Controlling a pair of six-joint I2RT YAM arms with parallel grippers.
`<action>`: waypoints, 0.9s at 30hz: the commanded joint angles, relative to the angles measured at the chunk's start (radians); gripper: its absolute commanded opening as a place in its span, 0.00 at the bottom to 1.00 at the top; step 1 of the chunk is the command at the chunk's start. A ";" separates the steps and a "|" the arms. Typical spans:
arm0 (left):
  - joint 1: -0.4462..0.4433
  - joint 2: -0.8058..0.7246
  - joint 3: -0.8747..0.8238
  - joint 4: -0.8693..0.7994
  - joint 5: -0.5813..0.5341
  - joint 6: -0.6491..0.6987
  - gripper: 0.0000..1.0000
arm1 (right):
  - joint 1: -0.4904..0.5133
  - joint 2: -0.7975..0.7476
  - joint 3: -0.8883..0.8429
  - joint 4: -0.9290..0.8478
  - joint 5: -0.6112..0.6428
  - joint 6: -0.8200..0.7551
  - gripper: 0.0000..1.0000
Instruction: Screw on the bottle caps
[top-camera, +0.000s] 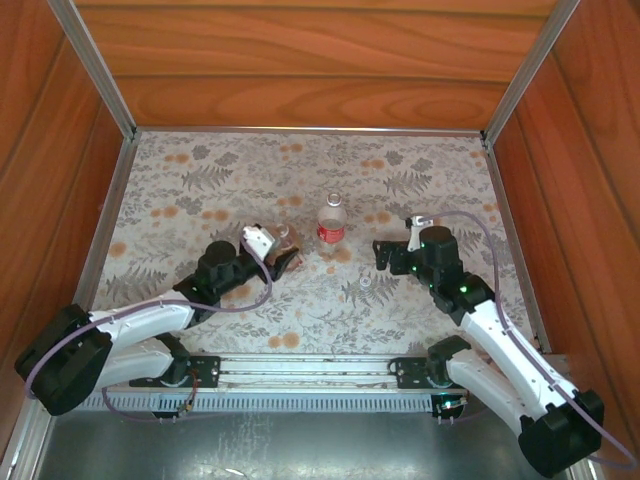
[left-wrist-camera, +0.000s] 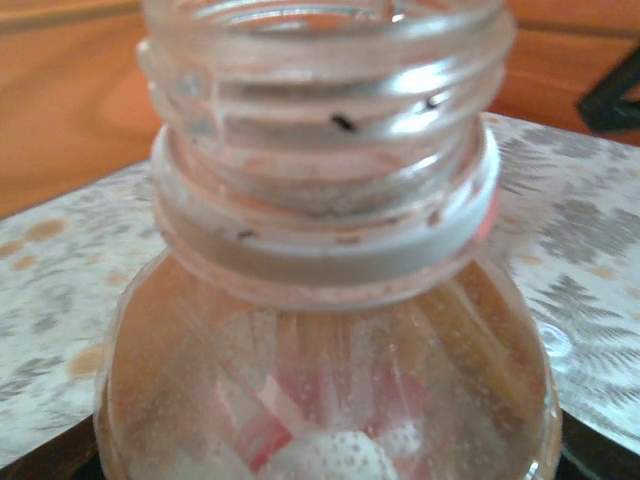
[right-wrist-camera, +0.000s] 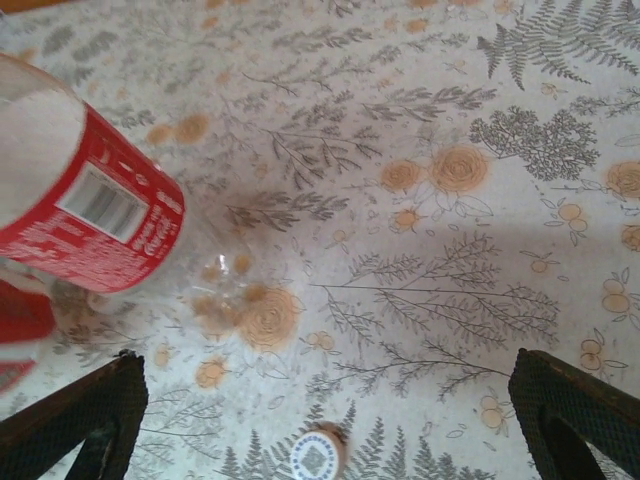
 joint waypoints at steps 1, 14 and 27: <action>-0.061 0.023 0.012 -0.054 0.061 0.021 0.68 | 0.006 -0.041 -0.049 0.013 -0.077 0.094 1.00; -0.229 0.365 0.144 0.141 0.108 0.020 0.68 | 0.009 0.061 -0.035 -0.128 -0.045 0.030 0.96; -0.236 0.451 0.088 0.288 0.144 -0.046 0.69 | 0.009 0.113 -0.022 -0.113 -0.084 -0.008 0.95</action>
